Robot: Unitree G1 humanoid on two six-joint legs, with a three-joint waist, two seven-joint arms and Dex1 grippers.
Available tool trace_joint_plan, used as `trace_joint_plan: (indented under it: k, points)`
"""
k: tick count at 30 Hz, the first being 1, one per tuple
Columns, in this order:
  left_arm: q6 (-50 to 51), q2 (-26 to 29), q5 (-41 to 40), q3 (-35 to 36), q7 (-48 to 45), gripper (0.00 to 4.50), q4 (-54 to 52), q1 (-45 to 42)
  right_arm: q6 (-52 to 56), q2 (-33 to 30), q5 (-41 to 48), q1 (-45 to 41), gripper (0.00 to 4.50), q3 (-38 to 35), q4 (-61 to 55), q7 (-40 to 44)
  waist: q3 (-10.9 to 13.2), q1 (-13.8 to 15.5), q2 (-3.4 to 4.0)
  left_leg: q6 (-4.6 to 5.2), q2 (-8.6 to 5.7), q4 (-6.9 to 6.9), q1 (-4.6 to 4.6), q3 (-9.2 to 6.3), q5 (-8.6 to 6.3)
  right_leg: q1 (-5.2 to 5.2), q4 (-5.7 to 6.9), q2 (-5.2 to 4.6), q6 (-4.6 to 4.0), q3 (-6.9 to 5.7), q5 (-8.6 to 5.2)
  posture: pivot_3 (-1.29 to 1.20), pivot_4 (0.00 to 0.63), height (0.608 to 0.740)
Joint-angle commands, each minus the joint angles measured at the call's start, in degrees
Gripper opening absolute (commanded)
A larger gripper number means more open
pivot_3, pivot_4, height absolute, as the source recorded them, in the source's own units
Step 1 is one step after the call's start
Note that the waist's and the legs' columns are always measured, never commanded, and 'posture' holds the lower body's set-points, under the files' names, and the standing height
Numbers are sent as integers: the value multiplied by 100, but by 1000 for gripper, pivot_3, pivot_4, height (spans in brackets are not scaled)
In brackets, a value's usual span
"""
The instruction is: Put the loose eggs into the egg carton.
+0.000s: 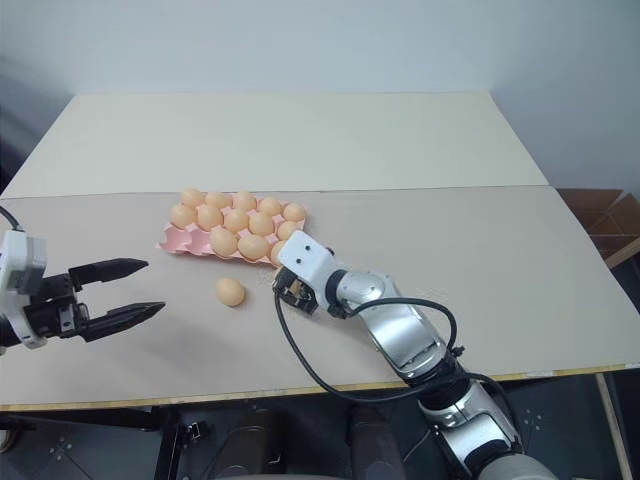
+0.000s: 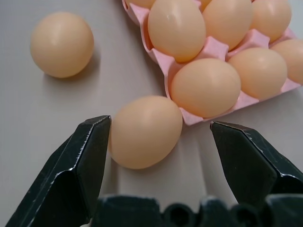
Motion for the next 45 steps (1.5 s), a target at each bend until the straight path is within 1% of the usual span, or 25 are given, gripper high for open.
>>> trace_joint_plan:
  k: [1,5,6,8,13,15,18,20,22,24,26,28,32,34,37,41,45]
  points:
    - [-140,90,18,114,-76,4500,-18,-89,214,96,-30,-116,3938,45,-221,-59,0,-3,0,0,1,0,-1,0,0,-1,0,1,0,0,0,0,150,740]
    - [-138,83,32,121,-100,4500,-36,-86,467,261,-36,-161,3938,108,-93,-135,0,-4,0,0,0,0,-2,0,0,-1,-1,0,0,0,1,0,150,740]
    - [-133,93,33,123,-106,4500,-31,-93,485,285,-32,-161,3764,108,-61,-137,0,-4,0,0,0,0,-2,0,0,-1,-1,0,0,0,1,0,150,740]
    - [-129,118,44,127,-125,4500,-23,-103,545,309,-22,-156,3342,92,-46,-137,0,-6,0,0,0,0,-1,0,0,-1,0,1,1,0,1,0,150,740]
    - [-103,134,41,157,-127,4500,-47,-99,555,249,19,-107,1702,24,-128,-81,0,-8,0,0,0,0,-2,0,0,0,-1,0,1,0,0,0,150,740]
    - [-100,124,43,173,-115,4500,-77,-73,574,189,66,-72,1253,-84,-253,-54,0,-8,0,0,0,0,-2,0,0,0,-1,0,2,0,0,0,150,740]
    - [-100,103,36,197,-96,4500,-112,-46,693,36,190,-48,1253,-243,-524,54,0,-7,-1,0,0,0,-2,0,0,-1,-1,0,2,0,0,0,150,740]
    - [-118,95,47,208,-88,4500,-98,-45,795,-202,294,-59,1253,-378,-849,174,0,-3,0,0,0,0,-3,0,0,-1,-1,-1,2,0,0,0,150,740]
    - [-133,98,50,257,-89,4500,-53,-51,871,-415,411,-154,1253,-512,-1115,308,0,2,-1,0,0,0,-3,-1,0,0,-2,-1,6,-1,-2,0,150,740]
    - [-110,110,18,435,-58,4500,52,-65,758,-571,402,-368,1253,-496,-1191,383,0,0,-1,0,0,0,-2,-1,0,0,-2,-1,14,-1,-7,0,150,740]
    - [5,121,-56,682,100,4500,175,-143,599,-545,414,-663,1253,-484,-1080,438,0,-45,-1,0,2,0,1,0,0,-2,0,1,18,-1,-10,0,150,740]
    - [97,117,-113,919,234,4500,294,-197,314,-384,368,-1000,1253,-412,-748,452,0,-70,-1,0,9,-1,4,0,0,-4,1,10,23,-1,-13,0,150,740]
    - [121,118,-66,1135,265,4500,360,-93,-568,137,187,-1574,1253,-283,385,383,0,-130,-1,0,13,-5,4,-4,0,-3,1,18,9,1,-6,0,150,740]
    - [139,127,-60,1210,243,4500,326,-6,-1166,471,35,-1875,1253,-239,1146,274,-1,-152,-2,0,10,-5,1,-2,0,-3,0,14,-6,1,5,0,150,740]
    - [183,108,-87,1305,283,4500,238,110,-2011,1046,-54,-2328,1253,-284,2330,184,-3,-169,-5,0,9,-4,-2,-2,0,-5,0,11,-7,1,5,0,150,740]
    - [239,39,-163,1316,367,4500,61,196,-3133,1745,-267,-2924,1253,-299,3993,-1,-3,-182,-5,0,12,-6,-3,-3,0,-9,2,14,-9,1,6,0,150,740]
    - [305,3,-218,1283,470,4500,-50,185,-3932,2388,-292,-3393,1253,-472,5372,-107,-3,-184,-5,-1,12,-7,-3,-3,0,-9,3,11,-10,1,7,0,150,740]
